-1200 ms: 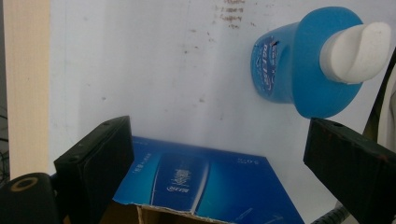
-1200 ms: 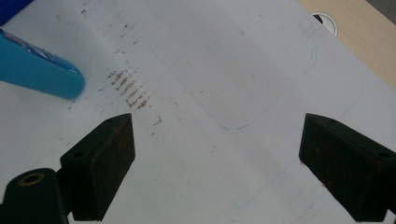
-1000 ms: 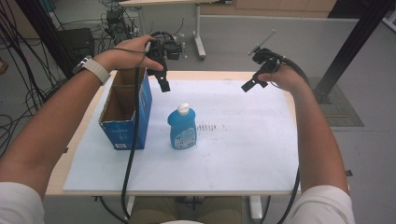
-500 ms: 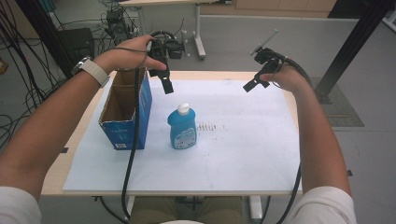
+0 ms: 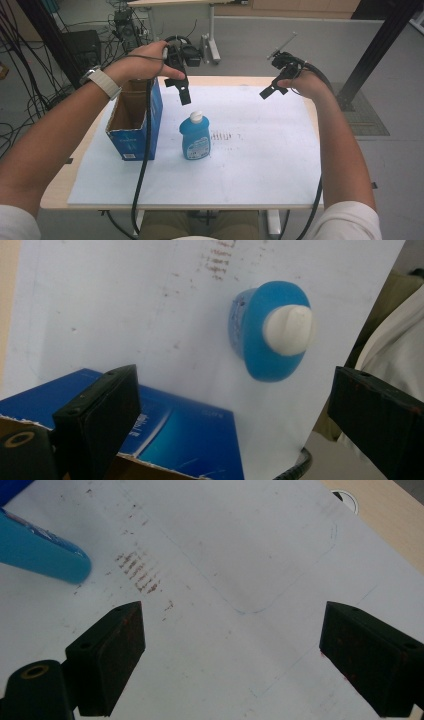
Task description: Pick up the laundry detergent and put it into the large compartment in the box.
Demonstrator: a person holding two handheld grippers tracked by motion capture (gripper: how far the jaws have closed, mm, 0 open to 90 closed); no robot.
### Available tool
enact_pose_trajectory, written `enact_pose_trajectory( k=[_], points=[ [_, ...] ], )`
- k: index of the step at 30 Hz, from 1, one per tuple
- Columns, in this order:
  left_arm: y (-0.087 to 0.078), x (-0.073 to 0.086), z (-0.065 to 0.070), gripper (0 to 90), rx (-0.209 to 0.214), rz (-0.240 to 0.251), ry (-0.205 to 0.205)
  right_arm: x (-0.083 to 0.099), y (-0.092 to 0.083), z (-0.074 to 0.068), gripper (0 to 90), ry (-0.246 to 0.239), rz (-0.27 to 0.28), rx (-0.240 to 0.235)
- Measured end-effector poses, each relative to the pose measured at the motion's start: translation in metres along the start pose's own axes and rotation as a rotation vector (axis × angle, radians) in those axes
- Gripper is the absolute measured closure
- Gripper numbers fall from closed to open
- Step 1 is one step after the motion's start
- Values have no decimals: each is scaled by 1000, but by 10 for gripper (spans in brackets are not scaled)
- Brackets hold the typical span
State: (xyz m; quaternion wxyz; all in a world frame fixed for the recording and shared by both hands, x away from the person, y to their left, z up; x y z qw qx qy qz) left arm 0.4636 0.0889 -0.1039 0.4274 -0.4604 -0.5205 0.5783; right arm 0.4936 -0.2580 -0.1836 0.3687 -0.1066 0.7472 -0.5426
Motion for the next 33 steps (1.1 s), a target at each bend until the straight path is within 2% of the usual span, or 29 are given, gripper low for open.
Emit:
enact_pose_trajectory(
  k=[2,10,16,33],
  points=[
    [0,0,1,72,2,0,-19,0,0,0,110,1,-1,0],
    [4,1,8,75,0,-2,-49,0,0,-1,110,-5,2,0],
    [10,-4,14,75,3,-15,-30,-1,0,-2,110,-3,2,-2],
    [23,-11,20,76,12,-24,-50,0,-1,-2,110,0,3,1]
  ],
)
Point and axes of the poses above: each handheld gripper's, and its own axes: y roughly forward along the jaws, x roughly out of its underside, z roughly to its right, the point moved 6 cm from there along y, roughly forward along the jaws, and after that the axes turned 8 degrees about y, right-handed, at the moved point
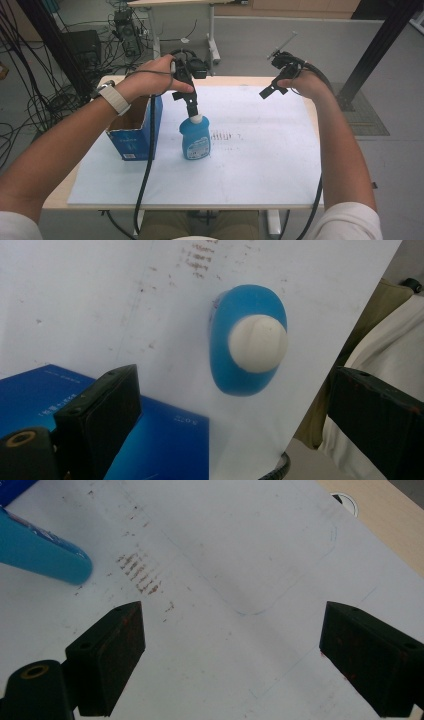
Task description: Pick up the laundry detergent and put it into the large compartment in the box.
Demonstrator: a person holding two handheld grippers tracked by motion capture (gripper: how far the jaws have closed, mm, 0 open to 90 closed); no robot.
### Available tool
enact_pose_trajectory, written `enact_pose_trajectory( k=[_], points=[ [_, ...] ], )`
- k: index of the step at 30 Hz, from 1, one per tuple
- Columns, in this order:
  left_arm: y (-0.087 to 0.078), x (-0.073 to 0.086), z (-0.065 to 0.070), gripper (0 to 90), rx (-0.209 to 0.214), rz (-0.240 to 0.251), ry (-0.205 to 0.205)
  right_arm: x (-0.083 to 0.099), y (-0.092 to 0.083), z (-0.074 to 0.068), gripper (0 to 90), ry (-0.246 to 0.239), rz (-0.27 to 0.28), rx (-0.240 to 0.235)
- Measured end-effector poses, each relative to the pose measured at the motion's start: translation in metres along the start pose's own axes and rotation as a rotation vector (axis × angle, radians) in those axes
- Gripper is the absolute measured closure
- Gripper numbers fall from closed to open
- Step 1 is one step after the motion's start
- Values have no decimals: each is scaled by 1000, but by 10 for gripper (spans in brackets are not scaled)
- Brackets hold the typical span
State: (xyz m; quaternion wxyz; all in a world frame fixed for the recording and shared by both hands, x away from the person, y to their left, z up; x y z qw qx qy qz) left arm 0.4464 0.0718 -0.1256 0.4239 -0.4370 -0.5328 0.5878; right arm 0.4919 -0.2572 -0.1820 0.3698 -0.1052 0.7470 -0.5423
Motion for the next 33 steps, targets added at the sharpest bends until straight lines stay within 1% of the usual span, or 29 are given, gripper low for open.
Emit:
enact_pose_trajectory(
  k=[3,4,5,6,8,10,11,14,20,22,27,29,31,33],
  points=[
    [2,0,2,76,-7,8,-14,0,0,0,110,0,0,-1],
    [2,-1,2,77,-11,9,-16,0,0,0,110,0,1,-1],
    [3,-2,2,77,-12,3,-9,0,0,0,110,-1,0,0],
    [4,-1,2,77,-13,11,-15,0,0,0,110,-1,-1,-1],
    [5,-2,3,77,-9,14,-21,0,0,0,110,1,2,-2],
    [6,-3,4,77,-6,8,-17,0,0,0,110,0,3,-1],
    [8,-4,4,77,-4,10,-23,1,0,0,110,1,4,-1],
    [11,-6,6,76,-6,-3,-16,1,0,0,110,-3,5,-2],
    [16,-9,12,79,-17,-3,-14,0,0,-1,110,-3,1,0],
    [17,-11,13,79,-17,-9,-5,0,0,-2,110,-6,4,-3],
    [21,-12,16,79,-32,-17,-12,0,0,-3,110,-6,3,-1],
    [22,-11,17,79,-29,-11,-16,0,-1,-3,110,-5,4,0],
    [22,-12,17,79,-29,-16,-8,0,-1,-3,110,-5,4,-1],
    [23,-12,18,79,-26,-14,-9,0,-1,-3,110,-6,2,1]
  ],
)
Point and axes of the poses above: each handheld gripper's, and its own axes: y roughly forward along the jaws, x roughly out of its underside, z roughly to its right, the point moved 6 cm from there along y, roughly forward along the jaws, and after that the axes turned 8 degrees about y, right-handed, at the moved point
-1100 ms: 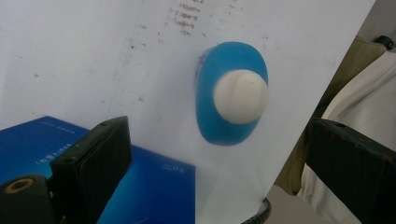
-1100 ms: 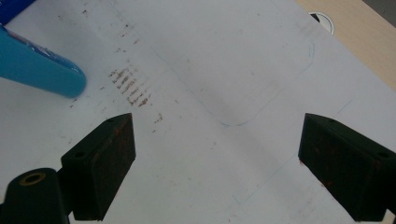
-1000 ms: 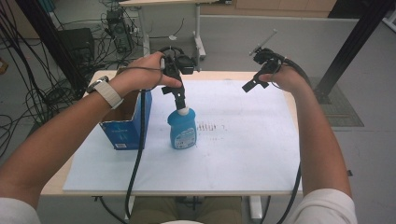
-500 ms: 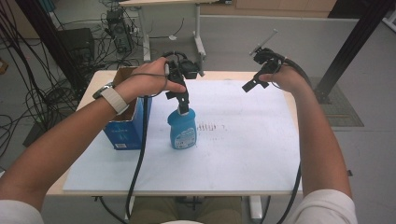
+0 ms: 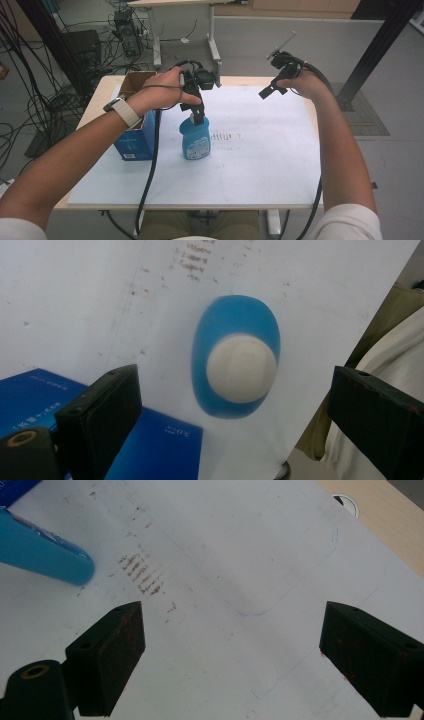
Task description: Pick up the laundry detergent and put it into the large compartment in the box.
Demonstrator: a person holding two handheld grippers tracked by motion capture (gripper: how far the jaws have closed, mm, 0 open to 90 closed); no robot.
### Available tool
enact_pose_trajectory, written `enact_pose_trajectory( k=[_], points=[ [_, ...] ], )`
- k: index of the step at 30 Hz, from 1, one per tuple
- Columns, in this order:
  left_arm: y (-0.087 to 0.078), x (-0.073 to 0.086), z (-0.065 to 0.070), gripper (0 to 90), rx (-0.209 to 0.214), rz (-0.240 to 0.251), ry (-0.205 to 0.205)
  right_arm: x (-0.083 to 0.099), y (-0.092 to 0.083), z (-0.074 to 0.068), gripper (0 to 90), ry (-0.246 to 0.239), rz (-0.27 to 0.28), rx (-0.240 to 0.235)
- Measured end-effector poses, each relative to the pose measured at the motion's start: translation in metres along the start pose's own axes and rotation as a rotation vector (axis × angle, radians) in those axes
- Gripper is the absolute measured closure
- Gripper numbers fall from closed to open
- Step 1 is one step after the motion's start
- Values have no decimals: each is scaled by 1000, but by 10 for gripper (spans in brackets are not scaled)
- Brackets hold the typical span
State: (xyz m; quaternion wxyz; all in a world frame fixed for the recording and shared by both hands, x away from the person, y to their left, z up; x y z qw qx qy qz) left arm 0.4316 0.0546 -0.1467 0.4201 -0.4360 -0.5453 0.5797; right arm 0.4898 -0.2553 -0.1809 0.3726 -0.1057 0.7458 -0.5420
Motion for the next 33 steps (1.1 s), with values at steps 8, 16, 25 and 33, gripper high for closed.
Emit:
enact_pose_trajectory(
  k=[8,16,25,33],
  points=[
    [4,1,1,79,-7,-2,-8,-2,2,-3,110,-1,-5,-4],
    [6,1,4,79,-8,4,-3,-2,1,-4,110,-3,-4,-4],
    [16,-3,7,80,-4,-6,3,-1,1,-4,108,-7,2,-2],
    [24,-7,10,81,-13,-17,13,0,1,-4,107,-5,0,-2]
  ],
)
Point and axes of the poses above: each handheld gripper's, and its own axes: y roughly forward along the jaws, x roughly out of its underside, z roughly to its right, the point moved 6 cm from there along y, roughly forward along the jaws, and after that the axes turned 8 degrees about y, right-handed, at the moved point
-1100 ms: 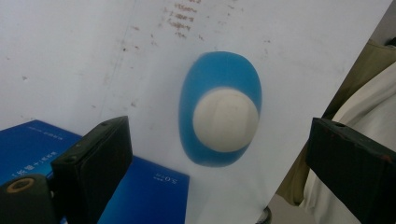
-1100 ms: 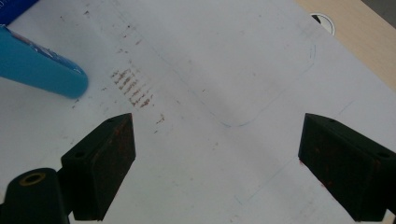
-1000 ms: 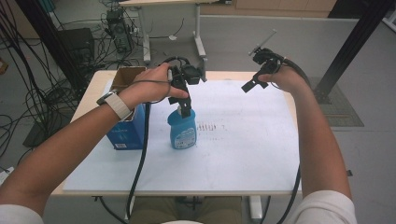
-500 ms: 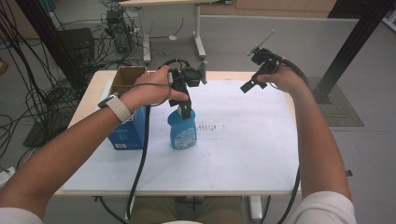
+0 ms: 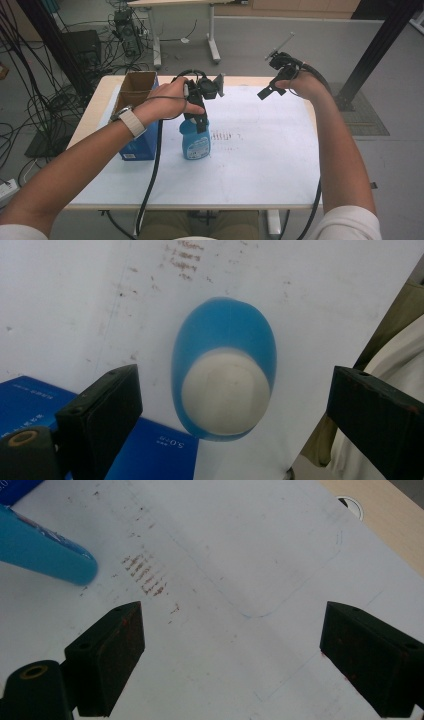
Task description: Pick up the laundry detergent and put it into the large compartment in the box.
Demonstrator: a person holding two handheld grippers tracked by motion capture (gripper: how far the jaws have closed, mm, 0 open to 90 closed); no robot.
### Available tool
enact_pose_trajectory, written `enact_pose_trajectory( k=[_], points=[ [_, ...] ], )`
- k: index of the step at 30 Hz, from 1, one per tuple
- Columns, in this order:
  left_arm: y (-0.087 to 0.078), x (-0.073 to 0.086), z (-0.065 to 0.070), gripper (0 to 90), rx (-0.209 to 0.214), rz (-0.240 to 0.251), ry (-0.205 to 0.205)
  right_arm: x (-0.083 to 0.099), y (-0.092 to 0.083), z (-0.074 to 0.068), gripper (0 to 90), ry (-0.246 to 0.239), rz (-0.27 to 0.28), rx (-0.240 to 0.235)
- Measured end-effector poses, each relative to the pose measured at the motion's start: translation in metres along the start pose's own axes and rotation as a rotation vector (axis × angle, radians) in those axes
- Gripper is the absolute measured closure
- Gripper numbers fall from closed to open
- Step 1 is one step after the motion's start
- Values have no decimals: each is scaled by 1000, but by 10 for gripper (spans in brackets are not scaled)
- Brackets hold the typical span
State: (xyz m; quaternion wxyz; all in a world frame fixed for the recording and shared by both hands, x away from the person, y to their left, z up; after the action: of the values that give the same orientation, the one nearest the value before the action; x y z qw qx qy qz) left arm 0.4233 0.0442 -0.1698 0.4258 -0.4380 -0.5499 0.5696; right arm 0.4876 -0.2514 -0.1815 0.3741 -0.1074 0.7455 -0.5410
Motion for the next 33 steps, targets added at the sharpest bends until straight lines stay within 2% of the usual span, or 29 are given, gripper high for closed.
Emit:
enact_pose_trajectory(
  k=[11,17,33],
  points=[
    [8,-2,2,86,-11,-4,6,1,0,1,107,5,2,0],
    [9,-3,2,89,-23,-5,9,0,1,1,107,1,1,-1],
    [10,-2,1,89,-24,-2,4,1,1,2,107,2,-1,1]
  ],
)
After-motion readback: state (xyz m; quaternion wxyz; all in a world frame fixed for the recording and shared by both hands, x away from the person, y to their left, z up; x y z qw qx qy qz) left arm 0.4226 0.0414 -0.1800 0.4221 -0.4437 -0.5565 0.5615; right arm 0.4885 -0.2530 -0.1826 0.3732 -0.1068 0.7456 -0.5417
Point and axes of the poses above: each handheld gripper's, and its own axes: y roughly forward along the jaws, x roughly out of its underside, z roughly to its right, the point moved 6 cm from there along y, roughly forward along the jaws, and after that the axes turned 8 degrees about y, right-handed, at the moved point
